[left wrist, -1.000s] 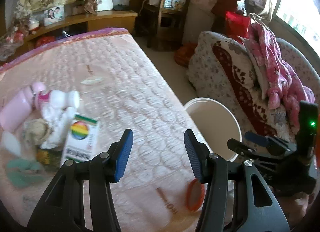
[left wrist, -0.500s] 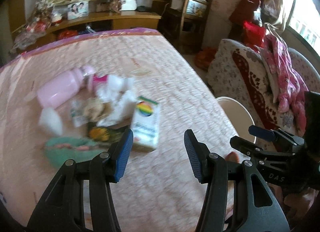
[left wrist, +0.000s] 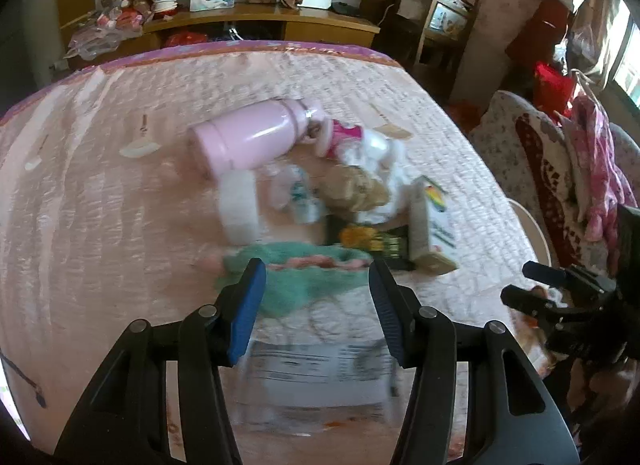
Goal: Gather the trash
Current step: 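Move both tools back over the bed toward the green towel, then grasp the green towel with the left tool while the right tool grasps the rainbow medicine box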
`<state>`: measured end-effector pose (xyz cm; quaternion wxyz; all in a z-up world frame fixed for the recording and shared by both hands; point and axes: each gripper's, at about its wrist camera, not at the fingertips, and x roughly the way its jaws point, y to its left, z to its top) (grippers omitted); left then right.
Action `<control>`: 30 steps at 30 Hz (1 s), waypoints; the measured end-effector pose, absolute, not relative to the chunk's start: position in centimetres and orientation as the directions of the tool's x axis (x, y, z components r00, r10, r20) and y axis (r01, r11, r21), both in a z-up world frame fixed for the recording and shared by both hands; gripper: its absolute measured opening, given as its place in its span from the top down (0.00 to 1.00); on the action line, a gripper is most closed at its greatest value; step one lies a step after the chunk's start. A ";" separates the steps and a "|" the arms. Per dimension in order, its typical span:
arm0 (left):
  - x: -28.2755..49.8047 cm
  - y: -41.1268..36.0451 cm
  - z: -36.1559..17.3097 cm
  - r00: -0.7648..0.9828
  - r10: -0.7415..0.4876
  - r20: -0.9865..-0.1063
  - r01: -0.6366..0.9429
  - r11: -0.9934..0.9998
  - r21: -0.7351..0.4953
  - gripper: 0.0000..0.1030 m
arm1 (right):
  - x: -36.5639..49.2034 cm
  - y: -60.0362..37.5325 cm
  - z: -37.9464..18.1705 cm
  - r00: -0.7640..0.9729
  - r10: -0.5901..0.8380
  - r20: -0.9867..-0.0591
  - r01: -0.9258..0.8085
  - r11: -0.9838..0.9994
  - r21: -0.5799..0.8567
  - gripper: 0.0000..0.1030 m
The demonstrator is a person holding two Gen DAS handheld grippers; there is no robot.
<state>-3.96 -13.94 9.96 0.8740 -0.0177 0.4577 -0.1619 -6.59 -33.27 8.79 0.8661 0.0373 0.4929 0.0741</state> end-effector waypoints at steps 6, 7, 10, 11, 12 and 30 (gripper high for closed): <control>-2.6 -14.0 8.3 0.515 -0.312 -0.798 0.344 0.928 -0.141 0.45 | -3.5 -33.6 7.4 0.465 0.224 -0.857 -0.012 0.969 0.247 0.31; -2.4 -14.2 8.1 0.512 -0.311 -0.801 0.360 0.924 -0.129 0.45 | -3.0 -33.7 7.3 0.464 0.226 -0.857 0.001 0.967 0.255 0.31; -1.9 -15.3 7.4 0.501 -0.295 -0.814 0.426 0.902 -0.065 0.45 | -1.5 -34.1 7.2 0.466 0.239 -0.852 0.043 0.956 0.291 0.30; -1.7 -15.5 7.1 0.496 -0.293 -0.818 0.442 0.896 -0.053 0.45 | -0.9 -34.3 7.0 0.467 0.246 -0.850 0.059 0.950 0.308 0.28; -1.5 -15.7 6.9 0.491 -0.287 -0.822 0.456 0.889 -0.038 0.45 | -0.5 -34.4 7.0 0.466 0.250 -0.849 0.070 0.946 0.317 0.27; -0.9 -19.3 3.6 0.502 -0.128 -0.855 0.614 0.749 0.248 0.28 | 4.4 -31.7 3.8 0.412 0.283 -0.866 0.086 0.934 0.346 0.34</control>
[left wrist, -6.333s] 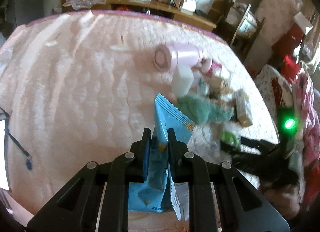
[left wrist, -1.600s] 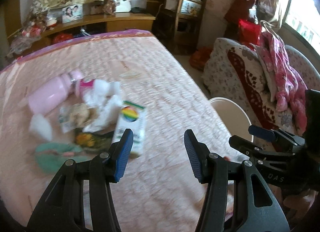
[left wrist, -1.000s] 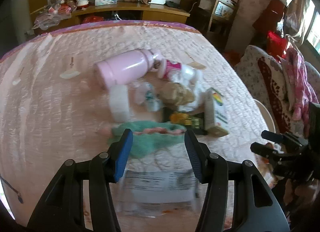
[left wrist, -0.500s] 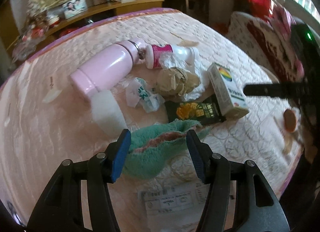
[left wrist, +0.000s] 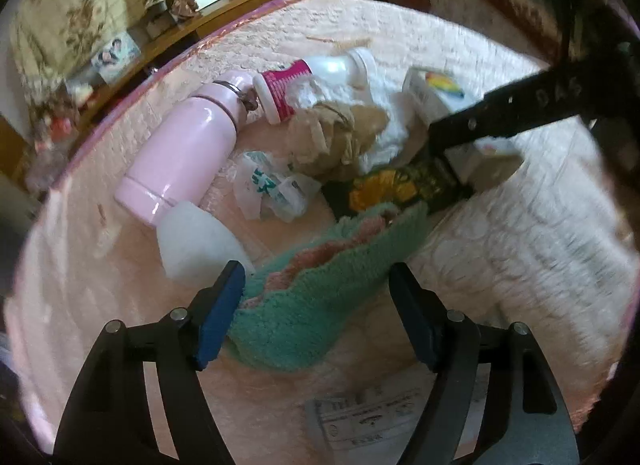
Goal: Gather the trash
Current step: 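Grasp the green towel with the left tool while the right tool grasps the rainbow medicine box, then carry towel and box to the white bucket and open both tools to drop them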
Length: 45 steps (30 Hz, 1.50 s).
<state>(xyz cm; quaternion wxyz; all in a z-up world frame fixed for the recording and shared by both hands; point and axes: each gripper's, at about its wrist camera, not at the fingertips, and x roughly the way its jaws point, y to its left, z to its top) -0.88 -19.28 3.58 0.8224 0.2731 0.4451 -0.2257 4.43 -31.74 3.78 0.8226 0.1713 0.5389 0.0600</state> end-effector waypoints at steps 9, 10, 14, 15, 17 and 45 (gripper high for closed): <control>-0.5 -16.9 6.3 0.447 -0.232 -0.864 0.567 0.821 0.073 0.87 | 1.5 -31.9 6.5 0.507 0.233 -0.830 -0.027 0.966 0.255 0.45; -0.7 -16.8 6.8 0.451 -0.237 -0.861 0.562 0.824 0.068 0.87 | 1.1 -32.2 6.9 0.515 0.232 -0.825 -0.032 0.967 0.252 0.45; -1.4 -16.6 8.3 0.435 -0.282 -0.855 0.541 0.841 -0.002 0.88 | -0.7 -33.1 8.3 0.537 0.232 -0.811 -0.046 0.968 0.246 0.45; -1.5 -16.7 8.7 0.434 -0.291 -0.853 0.536 0.844 -0.016 0.88 | -1.3 -33.4 8.6 0.541 0.232 -0.808 -0.051 0.969 0.243 0.45; -2.0 -17.0 9.5 0.432 -0.317 -0.844 0.528 0.848 -0.048 0.88 | -2.0 -33.5 9.2 0.549 0.230 -0.803 -0.061 0.970 0.236 0.45; -5.4 -33.5 15.8 0.408 -0.502 -0.762 0.625 0.763 -0.167 0.88 | -10.1 -44.6 14.0 0.645 0.107 -0.756 0.048 0.982 0.181 0.45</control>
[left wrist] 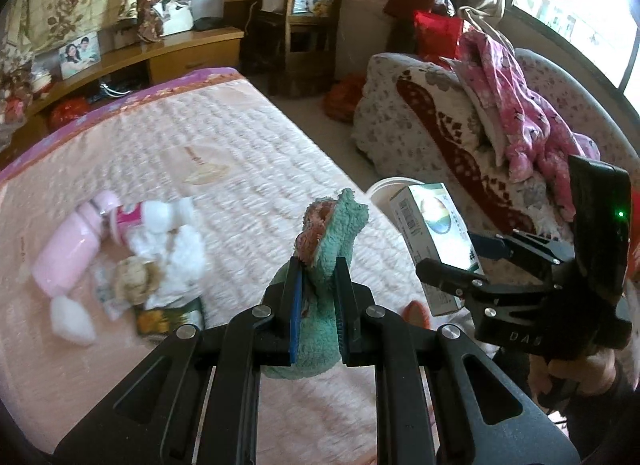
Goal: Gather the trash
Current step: 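Carry towel and box to the white bucket and open both tools to drop them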
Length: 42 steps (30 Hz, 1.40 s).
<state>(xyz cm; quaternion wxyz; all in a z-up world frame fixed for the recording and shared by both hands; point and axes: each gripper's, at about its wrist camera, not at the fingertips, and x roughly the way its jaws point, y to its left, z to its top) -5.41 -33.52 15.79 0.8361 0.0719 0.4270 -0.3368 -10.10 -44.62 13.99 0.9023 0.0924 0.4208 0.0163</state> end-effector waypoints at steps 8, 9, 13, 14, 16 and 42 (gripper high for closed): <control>-5.4 -39.2 15.2 0.380 -0.513 -0.770 0.663 0.731 -0.160 0.88 | -11.4 -49.4 13.7 0.642 0.044 -0.765 0.131 0.978 0.166 0.45; -5.4 -39.7 15.1 0.376 -0.514 -0.771 0.667 0.728 -0.160 0.88 | -11.6 -50.2 13.5 0.641 0.037 -0.767 0.143 0.976 0.166 0.45; -5.3 -42.1 14.8 0.363 -0.521 -0.773 0.683 0.713 -0.160 0.88 | -12.0 -52.6 12.9 0.629 0.008 -0.777 0.191 0.968 0.164 0.45; -5.2 -42.7 14.7 0.358 -0.523 -0.773 0.686 0.709 -0.162 0.88 | -12.0 -53.0 12.8 0.626 0.001 -0.780 0.201 0.966 0.162 0.45; -5.1 -43.8 14.5 0.353 -0.526 -0.774 0.692 0.704 -0.162 0.88 | -12.1 -54.1 12.2 0.615 -0.012 -0.789 0.224 0.962 0.159 0.45; -2.3 -50.5 10.7 0.233 -0.633 -0.739 0.621 0.681 -0.388 0.69 | -11.9 -63.1 4.9 0.469 -0.059 -0.881 0.440 0.881 0.175 0.51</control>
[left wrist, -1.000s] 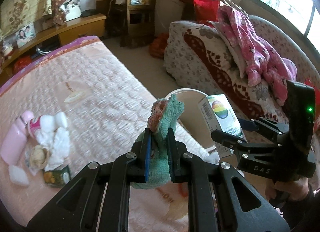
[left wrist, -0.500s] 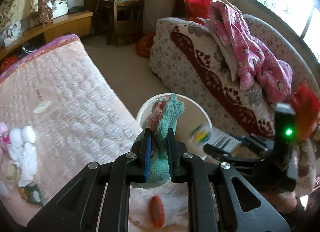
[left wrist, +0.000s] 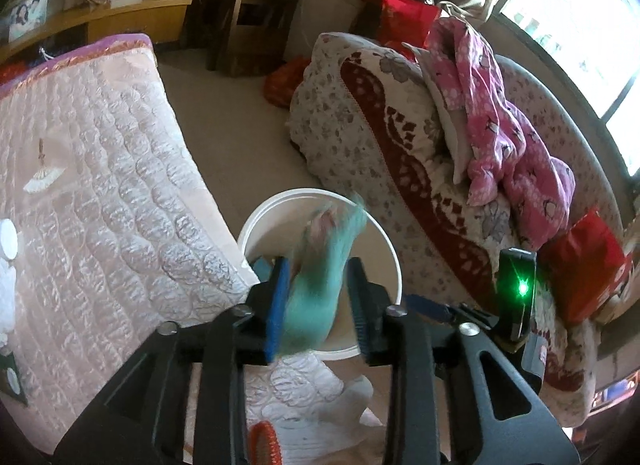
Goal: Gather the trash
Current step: 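Carry towel and box to the white bucket and open both tools to drop them, then move both tools back over the bed toward the sponge and paper ball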
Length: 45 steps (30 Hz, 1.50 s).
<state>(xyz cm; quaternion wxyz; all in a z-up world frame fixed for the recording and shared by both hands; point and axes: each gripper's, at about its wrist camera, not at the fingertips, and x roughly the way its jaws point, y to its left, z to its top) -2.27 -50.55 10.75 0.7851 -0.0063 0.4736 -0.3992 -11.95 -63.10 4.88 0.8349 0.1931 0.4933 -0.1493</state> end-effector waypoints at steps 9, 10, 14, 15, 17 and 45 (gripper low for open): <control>-3.2 -48.4 11.8 0.288 -0.605 -0.742 0.642 0.697 -0.319 0.69 | -11.9 -61.4 5.6 0.464 -0.046 -0.884 0.404 0.900 0.166 0.51; -3.3 -48.1 11.8 0.299 -0.597 -0.745 0.641 0.704 -0.307 0.69 | -11.8 -61.0 5.8 0.466 -0.044 -0.884 0.397 0.903 0.164 0.51; -3.6 -46.3 11.9 0.350 -0.552 -0.757 0.624 0.740 -0.251 0.69 | -11.6 -59.6 6.5 0.477 -0.042 -0.878 0.373 0.914 0.159 0.47; -3.6 -46.0 11.9 0.360 -0.543 -0.759 0.619 0.747 -0.241 0.69 | -11.6 -59.0 6.8 0.484 -0.042 -0.874 0.364 0.918 0.157 0.44; -3.8 -44.9 12.1 0.385 -0.531 -0.755 0.610 0.760 -0.224 0.69 | -11.6 -58.1 7.4 0.497 -0.044 -0.866 0.349 0.924 0.154 0.41; -3.9 -24.9 12.9 0.530 -0.388 -0.754 0.405 0.897 -0.176 0.56 | -8.5 -42.2 11.0 0.549 0.108 -0.829 0.084 0.980 0.183 0.36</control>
